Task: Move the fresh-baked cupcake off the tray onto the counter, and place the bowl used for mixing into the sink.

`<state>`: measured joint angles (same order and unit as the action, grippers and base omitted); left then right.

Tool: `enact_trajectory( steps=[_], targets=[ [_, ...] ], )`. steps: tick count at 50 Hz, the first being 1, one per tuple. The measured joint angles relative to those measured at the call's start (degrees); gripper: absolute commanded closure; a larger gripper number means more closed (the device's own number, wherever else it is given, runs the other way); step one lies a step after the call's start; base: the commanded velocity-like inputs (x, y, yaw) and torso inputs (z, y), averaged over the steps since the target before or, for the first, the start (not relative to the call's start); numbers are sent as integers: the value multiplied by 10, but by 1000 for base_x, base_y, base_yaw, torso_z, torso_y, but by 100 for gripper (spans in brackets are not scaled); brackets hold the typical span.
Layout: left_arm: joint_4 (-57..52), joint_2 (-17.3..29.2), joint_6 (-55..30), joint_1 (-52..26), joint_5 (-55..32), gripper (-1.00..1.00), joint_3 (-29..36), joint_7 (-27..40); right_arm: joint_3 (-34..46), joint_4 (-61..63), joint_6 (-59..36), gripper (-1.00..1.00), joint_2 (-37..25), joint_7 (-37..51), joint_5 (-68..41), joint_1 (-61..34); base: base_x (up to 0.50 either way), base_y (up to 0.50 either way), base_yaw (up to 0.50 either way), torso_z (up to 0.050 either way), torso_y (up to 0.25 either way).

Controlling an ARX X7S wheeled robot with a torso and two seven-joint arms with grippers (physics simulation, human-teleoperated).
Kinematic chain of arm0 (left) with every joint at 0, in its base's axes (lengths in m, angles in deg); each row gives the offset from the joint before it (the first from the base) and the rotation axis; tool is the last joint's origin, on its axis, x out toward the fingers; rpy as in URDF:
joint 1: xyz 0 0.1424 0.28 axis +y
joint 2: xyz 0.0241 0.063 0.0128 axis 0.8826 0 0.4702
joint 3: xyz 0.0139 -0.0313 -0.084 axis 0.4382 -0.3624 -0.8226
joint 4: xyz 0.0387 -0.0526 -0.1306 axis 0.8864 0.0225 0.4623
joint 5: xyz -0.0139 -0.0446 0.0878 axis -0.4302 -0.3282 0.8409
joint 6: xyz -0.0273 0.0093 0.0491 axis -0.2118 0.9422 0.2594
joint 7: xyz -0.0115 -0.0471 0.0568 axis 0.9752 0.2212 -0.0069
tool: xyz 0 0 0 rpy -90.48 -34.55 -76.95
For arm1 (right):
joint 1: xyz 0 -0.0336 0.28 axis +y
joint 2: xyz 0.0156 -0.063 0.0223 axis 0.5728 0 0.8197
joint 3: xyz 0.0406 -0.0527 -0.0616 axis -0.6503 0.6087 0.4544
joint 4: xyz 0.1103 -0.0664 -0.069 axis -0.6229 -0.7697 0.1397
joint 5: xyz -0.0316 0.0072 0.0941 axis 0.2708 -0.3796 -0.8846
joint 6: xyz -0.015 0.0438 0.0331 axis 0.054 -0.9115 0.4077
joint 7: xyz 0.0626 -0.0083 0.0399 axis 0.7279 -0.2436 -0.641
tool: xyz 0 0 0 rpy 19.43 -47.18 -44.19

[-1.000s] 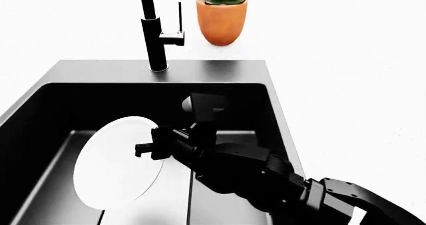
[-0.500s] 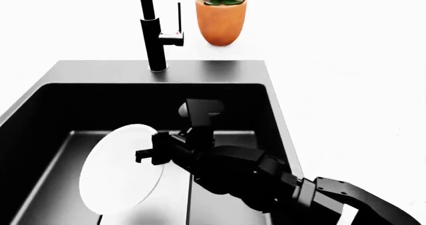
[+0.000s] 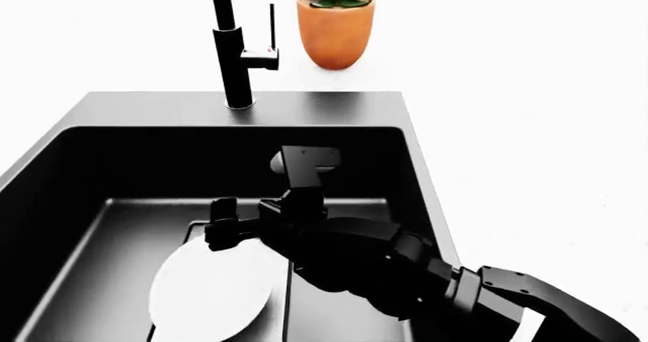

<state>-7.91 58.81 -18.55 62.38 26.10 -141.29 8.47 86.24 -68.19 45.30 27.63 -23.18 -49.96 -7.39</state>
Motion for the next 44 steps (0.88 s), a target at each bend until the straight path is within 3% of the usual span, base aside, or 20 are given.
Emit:
enact_trajectory(
  steps=[8,28,44],
  targets=[
    [0,-1,0,0,-1,-100,-1,-1,-14,39,-21,-100,-16,39,-10,-32,0,0,0,0,0],
    [-1,-3,0,1,-1,-100,-3,-2,-69,171,-141,-100,-84,214,-113,-246,0,0,0,0,0],
    [-4,3,-1,0,3,-100,1,4,-107,246,-193,-100,-133,293,-190,-350,0,0,0,0,0]
  ],
)
